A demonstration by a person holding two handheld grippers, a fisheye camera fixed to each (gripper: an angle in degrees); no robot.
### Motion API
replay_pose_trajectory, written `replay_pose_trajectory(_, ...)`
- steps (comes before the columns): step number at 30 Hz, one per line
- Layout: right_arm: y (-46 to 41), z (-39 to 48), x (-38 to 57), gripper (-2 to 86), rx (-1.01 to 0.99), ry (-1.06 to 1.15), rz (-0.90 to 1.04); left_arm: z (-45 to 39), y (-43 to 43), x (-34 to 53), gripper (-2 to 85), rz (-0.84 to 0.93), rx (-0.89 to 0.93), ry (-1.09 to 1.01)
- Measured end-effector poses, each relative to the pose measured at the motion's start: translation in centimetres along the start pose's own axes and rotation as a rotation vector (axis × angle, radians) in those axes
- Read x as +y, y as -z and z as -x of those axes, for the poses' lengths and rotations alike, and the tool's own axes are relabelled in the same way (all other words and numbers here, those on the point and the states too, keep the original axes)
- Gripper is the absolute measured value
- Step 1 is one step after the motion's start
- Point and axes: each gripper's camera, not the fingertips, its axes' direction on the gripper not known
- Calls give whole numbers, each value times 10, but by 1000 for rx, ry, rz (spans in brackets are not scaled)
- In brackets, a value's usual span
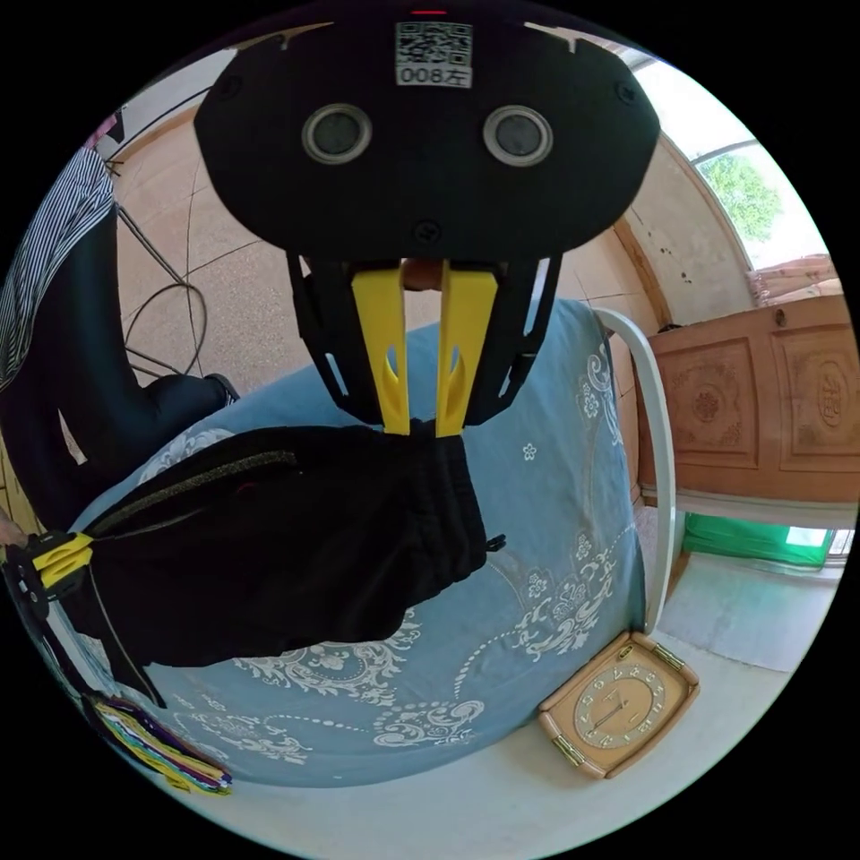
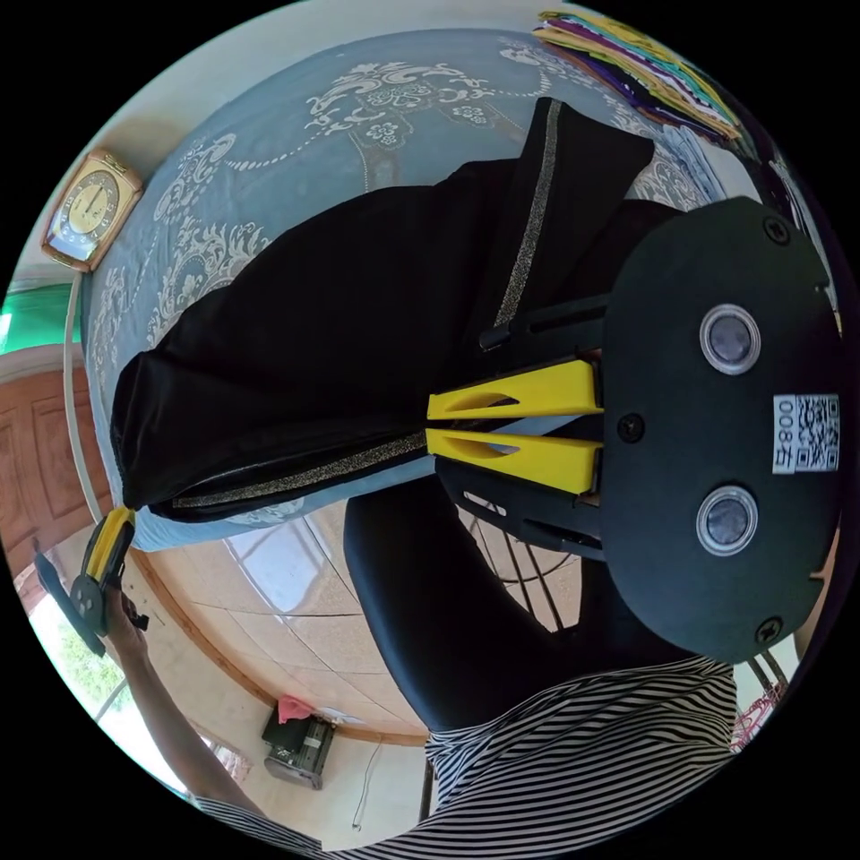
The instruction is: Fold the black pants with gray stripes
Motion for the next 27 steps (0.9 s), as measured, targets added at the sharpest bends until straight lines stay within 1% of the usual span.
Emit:
replay_pose_trajectory(3, -3, -8, 5, 19, -20, -11, -6, 11, -6, 12, 11, -6, -21, 79)
replay_pose_trajectory(4, -4, -11, 7, 19, -30, -17, -11, 16, -3, 17, 8, -58, 38, 123)
replay_pose_trajectory(5, -4, -14, 10, 19, -37, -23, -17, 21, 2, 21, 7, -138, 133, 173)
replay_pose_trajectory(6, -4, -15, 11, 19, -39, -25, -20, 23, 4, 23, 6, -182, 190, 188)
replay_pose_trajectory(7, -4, -17, 13, 19, -37, -24, -24, 23, 8, 24, 4, -273, 296, 197)
replay_pose_trajectory(8, -4, -17, 16, 19, -30, -20, -27, 18, 8, 22, 3, -331, 364, 200)
replay_pose_trajectory(10, -4, -17, 19, 19, -16, -12, -33, 7, -2, 9, 2, -310, 369, 187)
replay_pose_trajectory(12, -3, -17, 22, 20, -5, -6, -39, -5, -19, -6, 2, -250, 365, 155)
replay_pose_trajectory(13, -2, -18, 25, 20, 2, -3, -41, -11, -33, -13, 2, -190, 368, 140)
replay_pose_trajectory(14, -1, -17, 27, 20, 11, 2, -40, -14, -47, -16, 3, -136, 368, 131)
replay_pose_trajectory(17, 3, -15, 32, 20, 45, 20, -41, -7, -72, -4, 6, -65, 400, 142)
replay_pose_trajectory(18, 3, -15, 33, 20, 52, 23, -42, -4, -74, 0, 7, -71, 415, 157)
replay_pose_trajectory(19, 4, -15, 35, 20, 58, 24, -47, 3, -74, 7, 10, -115, 444, 190)
replay_pose_trajectory(21, 6, -19, 37, 19, 46, 9, -55, 10, -68, 15, 17, -200, 468, 188)
replay_pose_trajectory(22, 9, -23, 39, 19, 29, -4, -60, 9, -65, 16, 28, -235, 469, 150)
replay_pose_trajectory(24, 13, -27, 42, 19, 6, -21, -67, 3, -65, 12, 51, -246, 450, 65)
replay_pose_trajectory(26, 18, -30, 45, 20, 3, -25, -65, -11, -77, 1, 71, -197, 378, -62)
replay_pose_trajectory(27, 19, -29, 45, 20, 8, -23, -62, -14, -82, -2, 73, -175, 350, -85)
